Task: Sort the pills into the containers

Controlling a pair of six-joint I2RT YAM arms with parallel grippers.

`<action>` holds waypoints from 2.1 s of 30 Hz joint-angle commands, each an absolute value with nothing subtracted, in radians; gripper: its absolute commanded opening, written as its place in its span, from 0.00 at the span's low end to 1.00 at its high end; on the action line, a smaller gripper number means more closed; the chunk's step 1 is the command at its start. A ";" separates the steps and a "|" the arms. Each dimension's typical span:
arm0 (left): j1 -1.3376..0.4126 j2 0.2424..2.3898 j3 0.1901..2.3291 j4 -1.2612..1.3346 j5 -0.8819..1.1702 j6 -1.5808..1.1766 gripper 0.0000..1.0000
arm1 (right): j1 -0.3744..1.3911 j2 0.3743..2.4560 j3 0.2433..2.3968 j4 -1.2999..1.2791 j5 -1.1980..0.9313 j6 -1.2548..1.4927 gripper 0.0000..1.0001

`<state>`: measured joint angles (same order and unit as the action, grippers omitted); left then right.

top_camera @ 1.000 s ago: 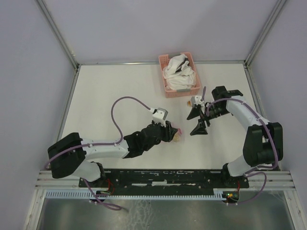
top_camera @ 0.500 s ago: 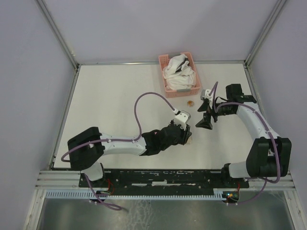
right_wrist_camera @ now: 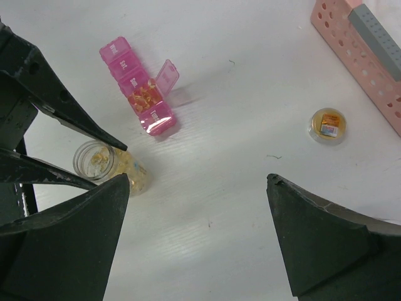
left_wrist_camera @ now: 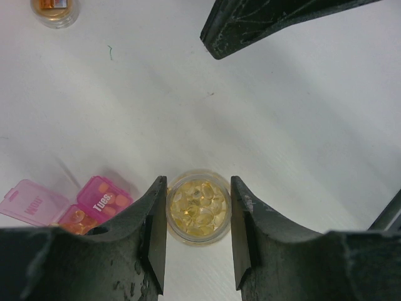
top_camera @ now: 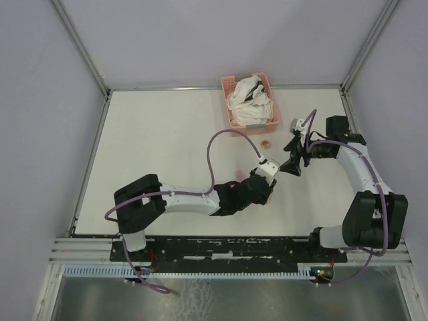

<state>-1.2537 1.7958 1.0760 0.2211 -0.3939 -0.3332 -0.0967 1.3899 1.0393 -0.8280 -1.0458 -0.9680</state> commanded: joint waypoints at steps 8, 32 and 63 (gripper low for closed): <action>-1.275 1.847 1.153 0.215 -0.513 -0.234 0.18 | -0.101 1.391 1.063 -0.874 -1.110 -0.999 1.00; -1.274 1.580 0.991 0.324 -0.368 -0.166 0.70 | -0.101 1.411 1.082 -1.010 -1.130 -1.164 1.00; -1.036 1.245 0.273 0.780 -0.040 0.183 0.85 | -0.081 1.434 1.108 -1.247 -1.093 -1.579 0.99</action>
<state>-1.0691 1.2175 0.2771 0.6083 -0.1249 0.1429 -0.0841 1.4300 1.1080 -1.2652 -1.0809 -1.5963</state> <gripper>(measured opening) 0.857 0.994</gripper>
